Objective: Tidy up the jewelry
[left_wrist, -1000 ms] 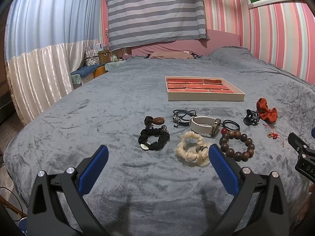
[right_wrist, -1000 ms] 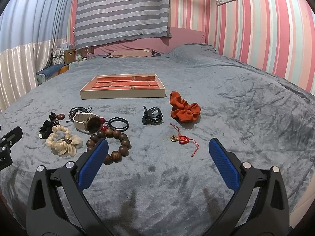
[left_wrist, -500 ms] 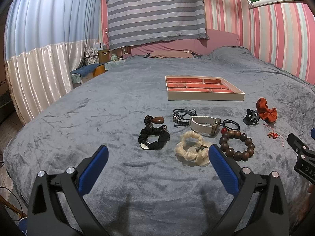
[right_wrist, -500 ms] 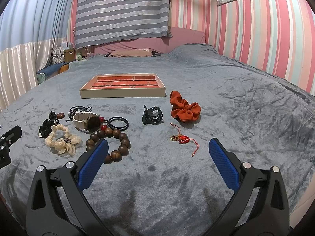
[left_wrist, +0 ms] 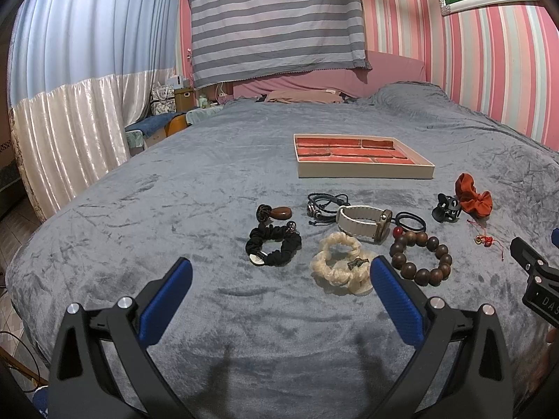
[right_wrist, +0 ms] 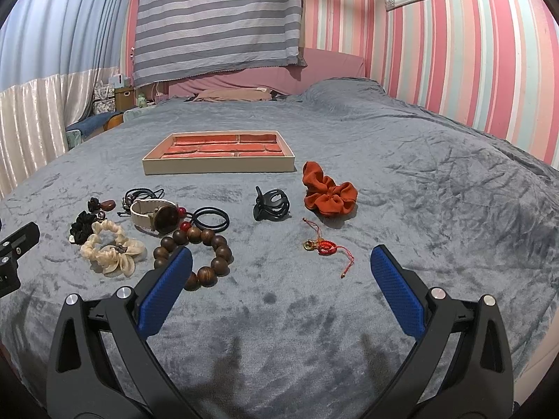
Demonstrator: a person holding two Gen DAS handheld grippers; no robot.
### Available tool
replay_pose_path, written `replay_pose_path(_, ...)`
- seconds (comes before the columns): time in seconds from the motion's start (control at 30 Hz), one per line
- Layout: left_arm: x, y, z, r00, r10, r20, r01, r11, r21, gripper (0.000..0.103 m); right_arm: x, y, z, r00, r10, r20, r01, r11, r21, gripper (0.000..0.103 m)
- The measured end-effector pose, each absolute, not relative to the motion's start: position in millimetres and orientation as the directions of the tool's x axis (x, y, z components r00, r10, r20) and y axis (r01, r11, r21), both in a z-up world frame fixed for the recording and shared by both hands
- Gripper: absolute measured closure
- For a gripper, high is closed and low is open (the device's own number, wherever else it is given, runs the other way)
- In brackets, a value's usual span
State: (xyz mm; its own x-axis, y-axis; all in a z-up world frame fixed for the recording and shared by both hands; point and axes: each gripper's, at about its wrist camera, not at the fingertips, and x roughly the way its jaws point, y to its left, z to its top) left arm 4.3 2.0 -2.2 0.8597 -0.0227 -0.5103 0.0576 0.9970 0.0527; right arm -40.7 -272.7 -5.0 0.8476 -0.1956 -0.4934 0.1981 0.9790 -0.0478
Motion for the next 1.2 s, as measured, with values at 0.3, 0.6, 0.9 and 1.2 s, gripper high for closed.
replay_pose_path(0.3,4.5,2.1,-2.2,0.859,-0.023,-0.511,0.058,0.997,0.052,0.004,-39.9,-271.4,-5.8,0.846,-0.193,-0.497,0.194,0.98,-0.05,0.004)
replay_pose_path(0.6,4.4,2.4,-2.2,0.859,-0.024,-0.512,0.058,0.997,0.05,0.004,-40.0,-271.0,-6.6,0.846,-0.193,-0.497,0.194,0.98,-0.05,0.004)
replay_pose_path(0.9,5.1,5.7,-5.8,0.854,-0.016,-0.52,0.049,0.998,0.051,0.004,-38.6,-269.7,-12.5,0.844,-0.185,-0.503,0.187,0.981,-0.046,0.004)
replay_pose_path(1.2,13.7,11.4,-14.4,0.833,-0.012,-0.554,0.045,0.998,0.046,0.004,-31.8,-270.6,-20.8,0.843,-0.157,-0.514,0.152,0.987,-0.052,0.004)
